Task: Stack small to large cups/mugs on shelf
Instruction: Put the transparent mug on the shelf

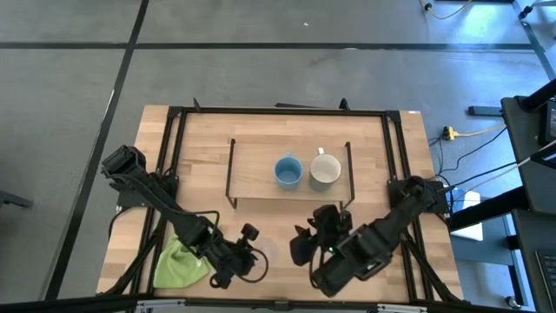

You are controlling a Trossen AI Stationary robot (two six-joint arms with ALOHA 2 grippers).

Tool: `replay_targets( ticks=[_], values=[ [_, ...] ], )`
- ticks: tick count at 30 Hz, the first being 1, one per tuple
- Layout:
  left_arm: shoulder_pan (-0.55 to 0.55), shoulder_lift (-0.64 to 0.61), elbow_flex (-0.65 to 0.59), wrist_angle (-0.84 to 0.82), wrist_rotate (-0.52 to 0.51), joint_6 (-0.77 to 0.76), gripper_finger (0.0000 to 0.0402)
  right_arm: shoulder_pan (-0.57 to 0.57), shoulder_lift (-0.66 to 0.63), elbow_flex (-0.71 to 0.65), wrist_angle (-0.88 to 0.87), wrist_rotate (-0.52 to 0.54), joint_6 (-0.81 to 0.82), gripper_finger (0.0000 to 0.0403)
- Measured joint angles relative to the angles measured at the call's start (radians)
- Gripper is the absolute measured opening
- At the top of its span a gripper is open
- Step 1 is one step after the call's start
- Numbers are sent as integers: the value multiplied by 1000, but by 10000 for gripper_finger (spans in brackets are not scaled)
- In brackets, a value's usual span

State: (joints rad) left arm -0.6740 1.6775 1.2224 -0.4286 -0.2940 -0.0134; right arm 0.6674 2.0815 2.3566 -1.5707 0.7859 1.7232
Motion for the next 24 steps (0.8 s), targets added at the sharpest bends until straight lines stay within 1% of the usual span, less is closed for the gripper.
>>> replay_targets(
  ticks=[5,8,11,14,17,24],
  values=[
    [1,0,0,-2,20,26,106,26,0,-9,-2,0,31,206],
    [1,0,0,-1,24,58,119,39,1,-20,-2,0,48,206],
    [10,16,1,-5,44,63,122,54,1,-20,-2,6,59,206],
    [22,44,4,-9,79,73,123,78,1,-20,-1,65,104,206],
    [31,82,31,-41,83,85,123,103,1,-20,-1,115,157,206],
    [66,136,120,-90,80,121,123,117,1,-20,0,129,193,206]
  ],
)
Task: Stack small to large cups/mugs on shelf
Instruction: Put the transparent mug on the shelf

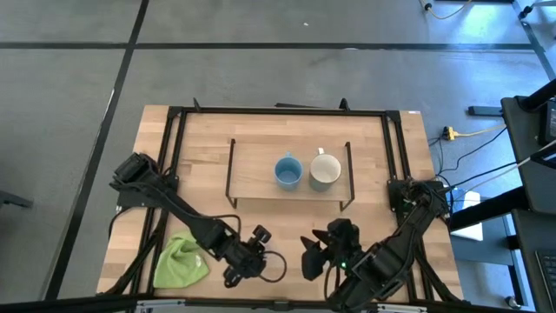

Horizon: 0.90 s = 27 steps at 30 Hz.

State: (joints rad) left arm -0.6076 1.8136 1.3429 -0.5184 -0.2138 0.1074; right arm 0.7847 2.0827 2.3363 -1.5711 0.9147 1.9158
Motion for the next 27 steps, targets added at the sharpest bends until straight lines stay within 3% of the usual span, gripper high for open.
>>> replay_targets(
  ticks=[13,27],
  values=[
    [23,25,3,-42,86,-143,123,18,0,0,0,11,21,207],
    [3,94,2,-39,-15,-157,110,17,1,0,0,11,18,207]
  ],
)
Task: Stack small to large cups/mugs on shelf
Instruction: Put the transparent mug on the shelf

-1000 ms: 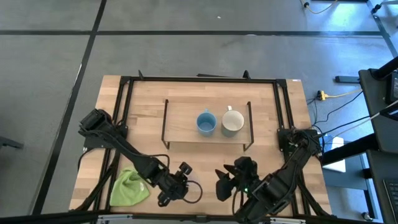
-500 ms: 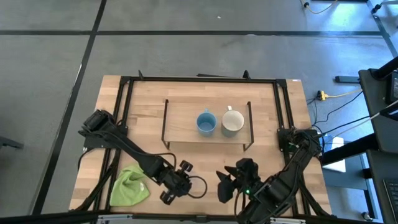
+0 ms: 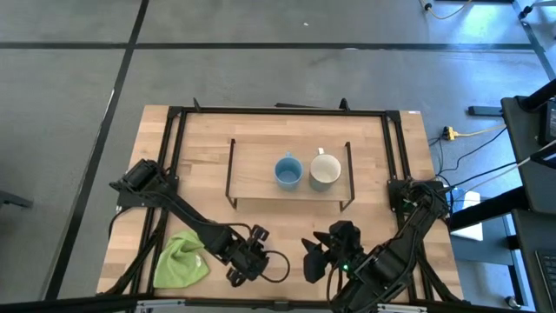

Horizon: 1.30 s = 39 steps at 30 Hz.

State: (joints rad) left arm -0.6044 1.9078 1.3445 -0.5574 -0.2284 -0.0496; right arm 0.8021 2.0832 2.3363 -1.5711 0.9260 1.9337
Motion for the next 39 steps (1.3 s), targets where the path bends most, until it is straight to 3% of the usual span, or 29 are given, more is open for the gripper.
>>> replay_targets(
  ticks=[13,18,22,28,32,39],
  values=[
    [-6,-6,26,-102,-35,22,7,0,0,0,0,-1,-6,207],
    [-33,-10,55,-214,-64,61,5,0,0,0,0,-2,-7,207],
    [-70,-29,150,-342,-133,152,3,0,1,0,0,-2,-13,207],
    [-88,-99,306,-534,-155,255,2,0,1,0,0,-3,-25,207],
    [-63,-194,377,-676,-109,260,2,2,1,0,0,-1,-4,207],
    [26,-399,419,-700,37,240,1,22,6,0,0,23,26,207]
  ],
)
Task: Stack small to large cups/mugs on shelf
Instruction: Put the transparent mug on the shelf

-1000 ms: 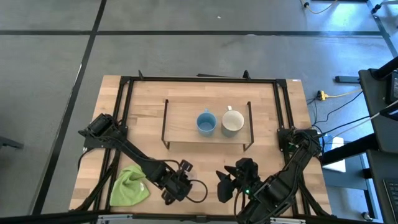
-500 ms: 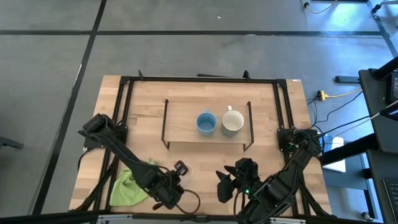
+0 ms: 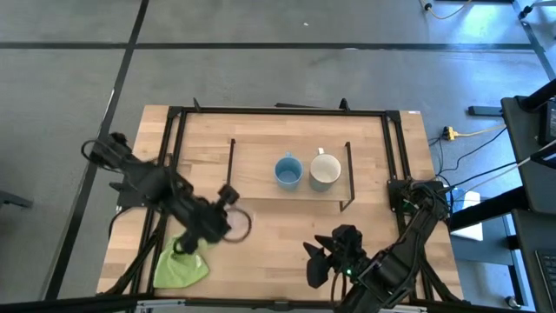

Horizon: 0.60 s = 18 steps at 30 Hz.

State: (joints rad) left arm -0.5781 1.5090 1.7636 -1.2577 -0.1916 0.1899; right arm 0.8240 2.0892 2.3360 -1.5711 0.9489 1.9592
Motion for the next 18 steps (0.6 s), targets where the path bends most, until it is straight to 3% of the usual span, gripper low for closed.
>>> replay_targets(
  ticks=[4,8,14,18],
  values=[
    [71,-38,14,-82,2,83,4,6,0,0,0,0,1,207],
    [135,-25,14,-92,78,178,6,6,0,0,0,0,-9,207],
    [233,8,14,-147,102,489,3,-9,0,0,0,54,20,207],
    [357,-14,8,-136,246,478,2,-25,0,0,2,130,50,207]
  ],
)
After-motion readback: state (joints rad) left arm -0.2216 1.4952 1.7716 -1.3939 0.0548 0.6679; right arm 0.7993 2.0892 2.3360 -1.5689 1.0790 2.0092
